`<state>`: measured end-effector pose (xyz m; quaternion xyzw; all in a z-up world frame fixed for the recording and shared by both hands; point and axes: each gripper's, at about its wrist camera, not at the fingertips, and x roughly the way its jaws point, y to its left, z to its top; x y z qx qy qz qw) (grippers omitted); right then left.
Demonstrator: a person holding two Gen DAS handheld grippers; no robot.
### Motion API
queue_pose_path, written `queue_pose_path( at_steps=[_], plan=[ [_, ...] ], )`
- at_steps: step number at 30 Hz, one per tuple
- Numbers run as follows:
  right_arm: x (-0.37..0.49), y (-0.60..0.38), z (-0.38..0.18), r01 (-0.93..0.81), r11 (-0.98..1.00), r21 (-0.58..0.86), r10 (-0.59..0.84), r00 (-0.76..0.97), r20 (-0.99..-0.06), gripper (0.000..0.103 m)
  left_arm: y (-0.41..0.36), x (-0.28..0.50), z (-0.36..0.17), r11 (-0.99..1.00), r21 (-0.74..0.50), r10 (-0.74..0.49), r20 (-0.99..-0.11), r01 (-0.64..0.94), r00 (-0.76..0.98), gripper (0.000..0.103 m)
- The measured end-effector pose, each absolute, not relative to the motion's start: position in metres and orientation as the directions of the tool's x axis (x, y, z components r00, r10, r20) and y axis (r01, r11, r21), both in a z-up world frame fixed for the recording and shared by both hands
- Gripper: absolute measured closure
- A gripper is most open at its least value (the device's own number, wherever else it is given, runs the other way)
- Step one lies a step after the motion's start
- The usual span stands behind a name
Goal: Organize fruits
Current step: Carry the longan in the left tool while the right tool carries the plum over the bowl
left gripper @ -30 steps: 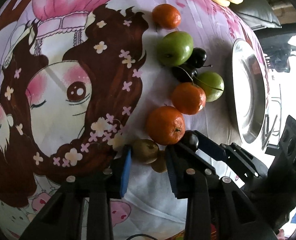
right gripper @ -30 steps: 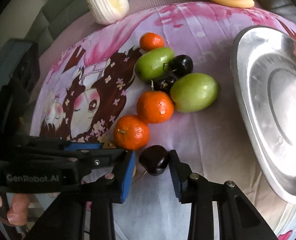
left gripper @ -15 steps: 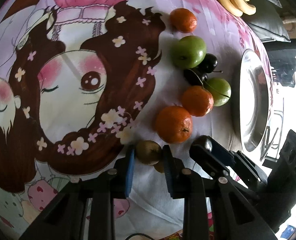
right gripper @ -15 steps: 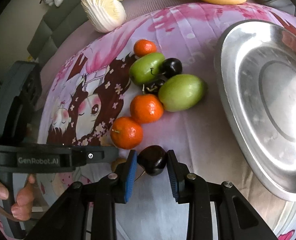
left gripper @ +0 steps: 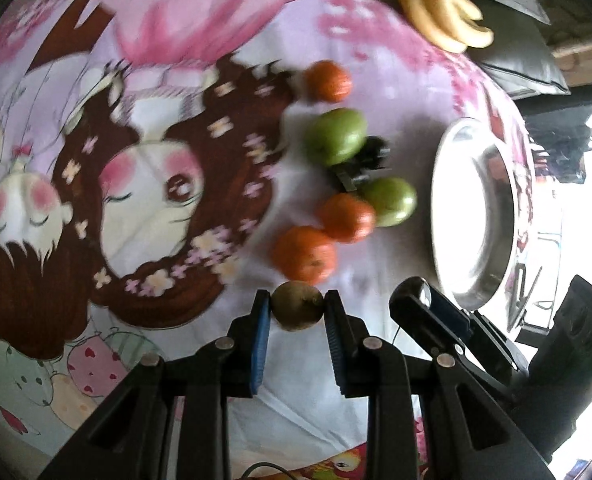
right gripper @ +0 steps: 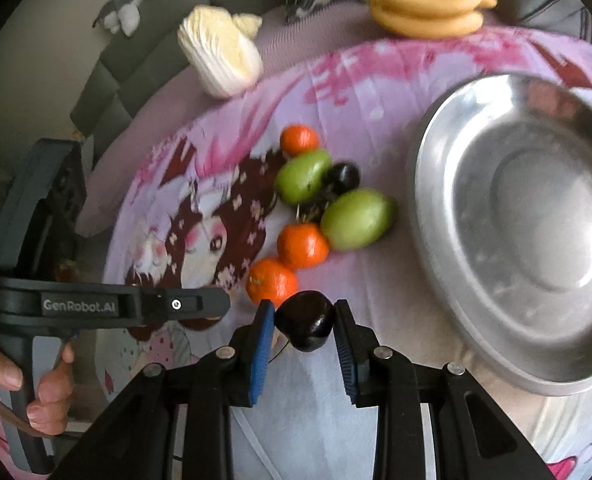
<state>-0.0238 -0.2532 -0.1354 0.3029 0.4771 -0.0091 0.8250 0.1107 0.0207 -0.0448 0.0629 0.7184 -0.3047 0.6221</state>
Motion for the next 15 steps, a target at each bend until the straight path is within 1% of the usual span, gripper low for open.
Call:
queue_pose_path(
  at_steps=[2,7,10,11,15],
  plan=[
    [-0.029,-0.262,-0.128,0.318,0.817,0.481,0.249,0.558,-0.792,0.071,0.012,0.105,-0.037,0.789,-0.363,-0.294,-0.932,0.496,-0.214,0.075],
    [-0.042,-0.295,-0.112,0.392,0.819,0.418,0.135,0.577,-0.805,0.071,-0.014,0.097,-0.028,0.764,-0.349,-0.276,-0.937,0.543,-0.215,0.075],
    [-0.050,-0.319,-0.110,0.446,0.802,0.397,0.083,0.575,-0.814,0.071,-0.034,0.088,-0.026,0.738,-0.337,-0.252,-0.941,0.584,-0.225,0.075],
    [-0.052,-0.327,-0.110,0.462,0.795,0.394,0.070,0.575,-0.815,0.071,-0.044,0.089,-0.015,0.734,-0.336,-0.250,-0.941,0.589,-0.226,0.075],
    [-0.064,-0.356,-0.110,0.531,0.762,0.371,0.002,0.570,-0.821,0.071,-0.077,0.079,-0.009,0.690,-0.339,-0.252,-0.941,0.640,-0.227,0.075]
  ],
)
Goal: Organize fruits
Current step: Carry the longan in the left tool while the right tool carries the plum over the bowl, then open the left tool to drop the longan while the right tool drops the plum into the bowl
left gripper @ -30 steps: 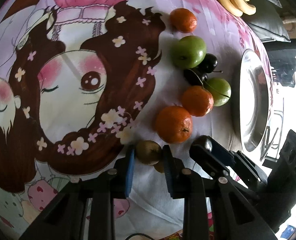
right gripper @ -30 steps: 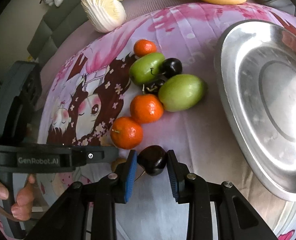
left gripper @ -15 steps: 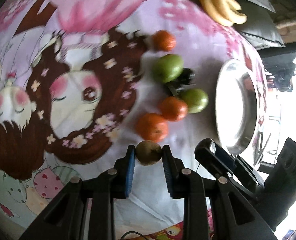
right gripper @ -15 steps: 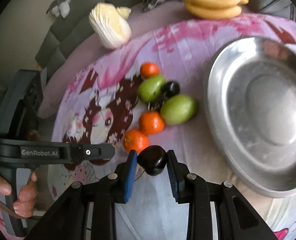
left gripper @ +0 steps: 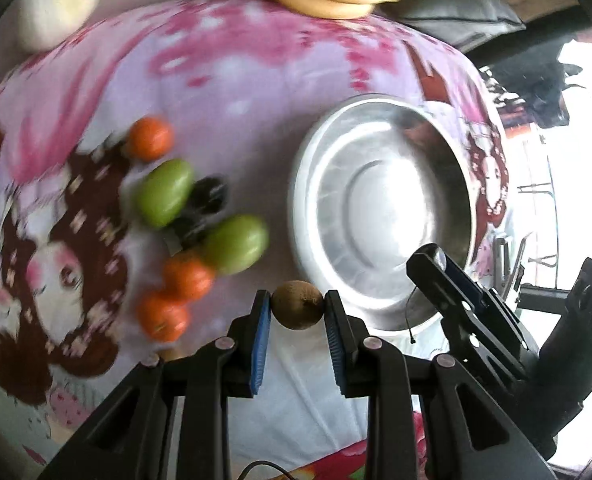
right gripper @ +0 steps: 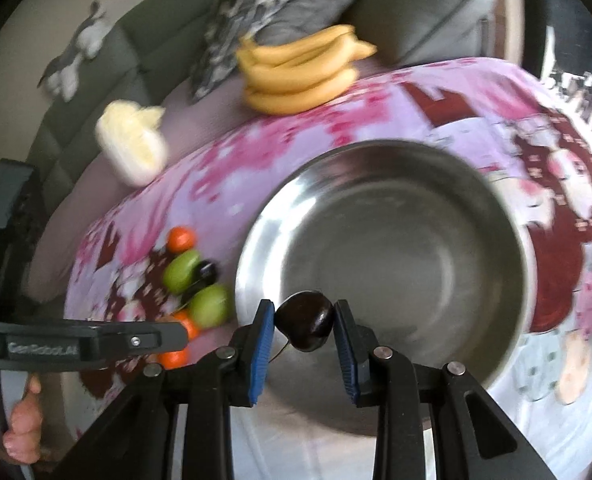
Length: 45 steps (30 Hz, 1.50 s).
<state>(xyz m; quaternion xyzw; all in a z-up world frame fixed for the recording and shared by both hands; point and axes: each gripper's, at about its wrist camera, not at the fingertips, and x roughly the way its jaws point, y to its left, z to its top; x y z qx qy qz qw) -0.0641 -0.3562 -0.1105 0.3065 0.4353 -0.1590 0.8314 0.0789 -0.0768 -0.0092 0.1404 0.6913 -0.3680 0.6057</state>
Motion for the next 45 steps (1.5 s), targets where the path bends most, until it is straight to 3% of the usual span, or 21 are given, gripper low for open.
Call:
queue_pose_path(
  at_steps=[14,37,45],
  plan=[
    [-0.089,-0.429,-0.142,0.684,0.633,0.362,-0.060,0.509,-0.859,0.071,-0.156,0.058,-0.028,0.637,-0.295,-0.180,-0.955,0.712,-0.235,0.075],
    [-0.081,-0.428,-0.160,0.701,0.635,0.325,-0.037,0.447,-0.894,0.070,-0.199,0.057,-0.069,0.660,-0.277,-0.136,-0.958,0.699,-0.252,0.075],
    [-0.081,-0.428,-0.157,0.708,0.628,0.324,-0.043,0.447,-0.894,0.070,-0.186,0.056,-0.059,0.655,-0.307,-0.161,-0.949,0.691,-0.269,0.064]
  ],
)
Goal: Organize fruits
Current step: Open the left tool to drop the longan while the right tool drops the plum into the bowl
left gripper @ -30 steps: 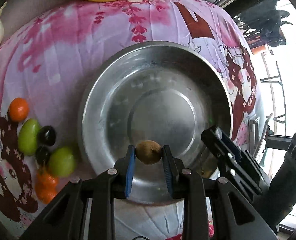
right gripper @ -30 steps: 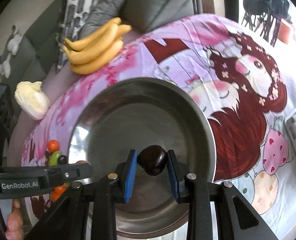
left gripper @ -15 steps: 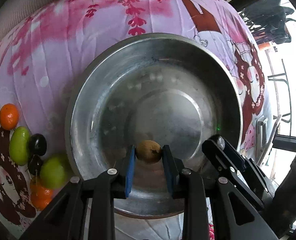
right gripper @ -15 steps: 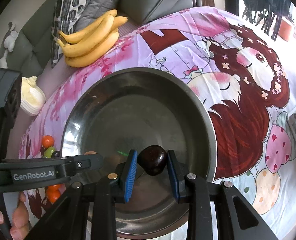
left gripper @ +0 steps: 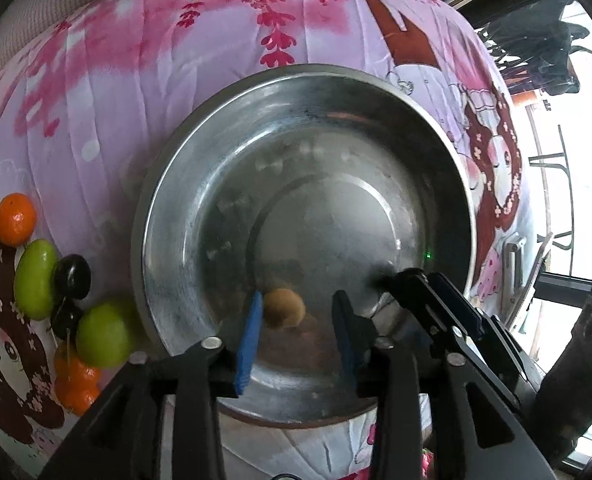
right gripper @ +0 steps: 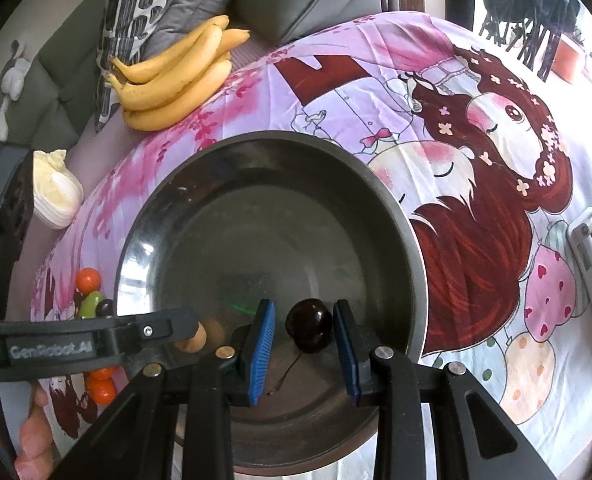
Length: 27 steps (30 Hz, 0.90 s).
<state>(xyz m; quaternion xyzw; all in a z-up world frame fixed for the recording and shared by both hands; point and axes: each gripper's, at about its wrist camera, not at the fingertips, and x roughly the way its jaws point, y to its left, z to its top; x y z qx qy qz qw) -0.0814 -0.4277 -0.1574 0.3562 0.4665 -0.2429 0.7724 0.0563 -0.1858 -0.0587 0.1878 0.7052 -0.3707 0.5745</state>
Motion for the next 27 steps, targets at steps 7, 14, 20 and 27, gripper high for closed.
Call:
queue_pose_path(
  at_steps=[7,14,20,27],
  plan=[
    [-0.078,-0.423,-0.154,0.684,0.645,0.343,-0.022,0.465,-0.885,0.051,-0.166,0.063,-0.035,0.658,-0.326,-0.204,-0.945,0.679,-0.256,0.063],
    [-0.074,-0.414,-0.147,0.666,0.663,0.342,-0.034,0.484,-0.875,0.048,-0.132,0.077,-0.025,0.697,-0.330,-0.219,-0.943,0.636,-0.250,0.062],
    [-0.060,-0.401,-0.152,0.655,0.683,0.322,-0.024,0.462,-0.887,0.048,-0.099,0.074,-0.013,0.720,-0.353,-0.248,-0.935,0.597,-0.253,0.062],
    [-0.044,-0.393,-0.153,0.658,0.697,0.286,-0.051,0.444,-0.895,0.048,-0.059,0.077,0.000,0.752,-0.339,-0.259,-0.941,0.565,-0.219,0.055]
  ],
)
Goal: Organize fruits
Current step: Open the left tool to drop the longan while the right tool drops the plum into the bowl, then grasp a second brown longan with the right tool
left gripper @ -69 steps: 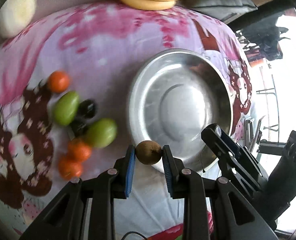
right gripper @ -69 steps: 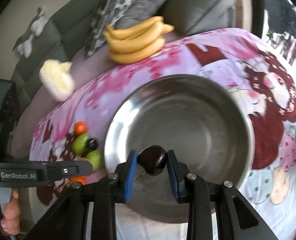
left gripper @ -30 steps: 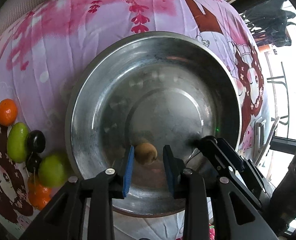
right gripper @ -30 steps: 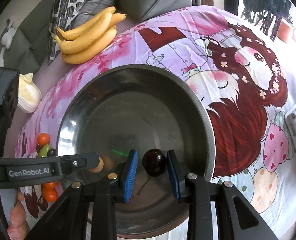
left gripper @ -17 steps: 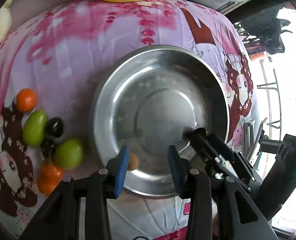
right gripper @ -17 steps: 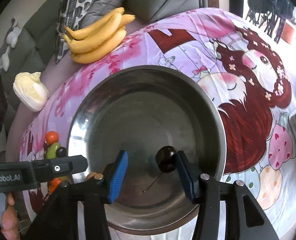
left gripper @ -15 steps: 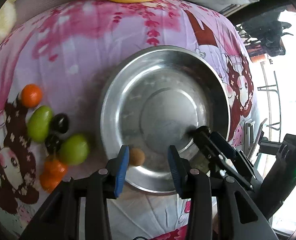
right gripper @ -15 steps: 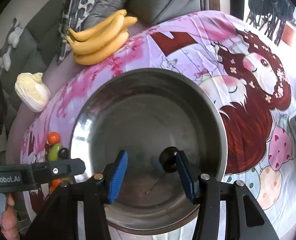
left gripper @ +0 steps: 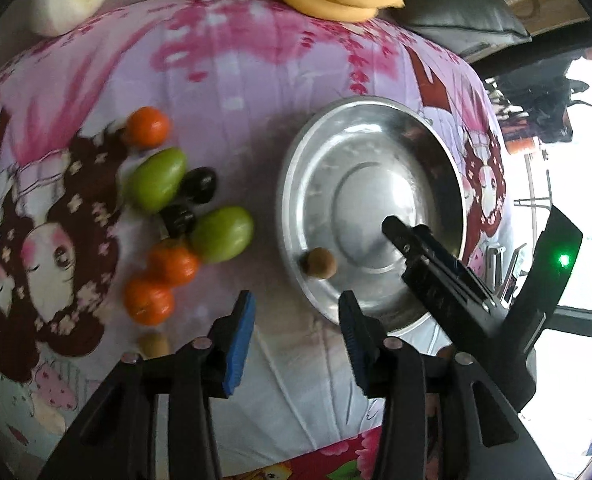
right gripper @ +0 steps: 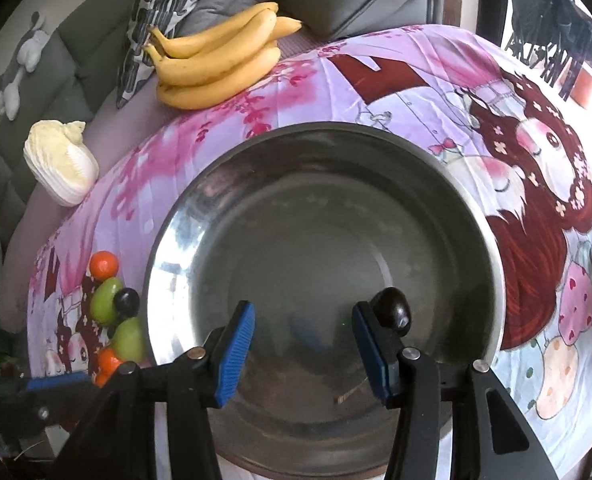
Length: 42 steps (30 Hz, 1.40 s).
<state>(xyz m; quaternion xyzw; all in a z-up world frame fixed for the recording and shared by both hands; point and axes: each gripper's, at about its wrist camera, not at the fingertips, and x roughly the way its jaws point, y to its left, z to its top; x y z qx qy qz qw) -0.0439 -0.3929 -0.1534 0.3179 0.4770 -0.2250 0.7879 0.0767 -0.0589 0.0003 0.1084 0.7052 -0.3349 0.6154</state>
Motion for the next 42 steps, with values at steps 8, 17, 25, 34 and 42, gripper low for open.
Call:
queue_pose_path(
  at_steps=[8,17,25,34,42],
  plan=[
    [-0.036,-0.376,-0.148,0.620,0.710,0.334,0.002,0.472,-0.881,0.047,-0.013,0.086,0.006,0.763,-0.307,-0.266,-0.951,0.568,-0.157,0.041],
    [-0.031,-0.324,-0.141,0.533,0.770,0.350,0.087,0.457,-0.885,0.043,0.041,0.098,-0.019,0.799,-0.260,-0.193,-0.965,0.542,-0.178,0.025],
    [-0.028,-0.289,-0.135,0.467,0.813,0.348,0.115,0.457,-0.882,0.043,0.074,0.104,-0.028,0.793,-0.235,-0.169,-0.971,0.562,-0.168,0.008],
    [-0.020,-0.244,-0.135,0.351,0.873,0.339,0.168,0.436,-0.884,0.043,0.119,0.118,-0.027,0.795,-0.205,-0.158,-0.979,0.570,-0.131,0.004],
    [-0.006,-0.207,-0.161,0.280,0.904,0.324,0.212,0.366,-0.906,0.043,0.160,0.122,-0.037,0.782,-0.205,-0.161,-0.979,0.589,-0.127,0.003]
  ],
)
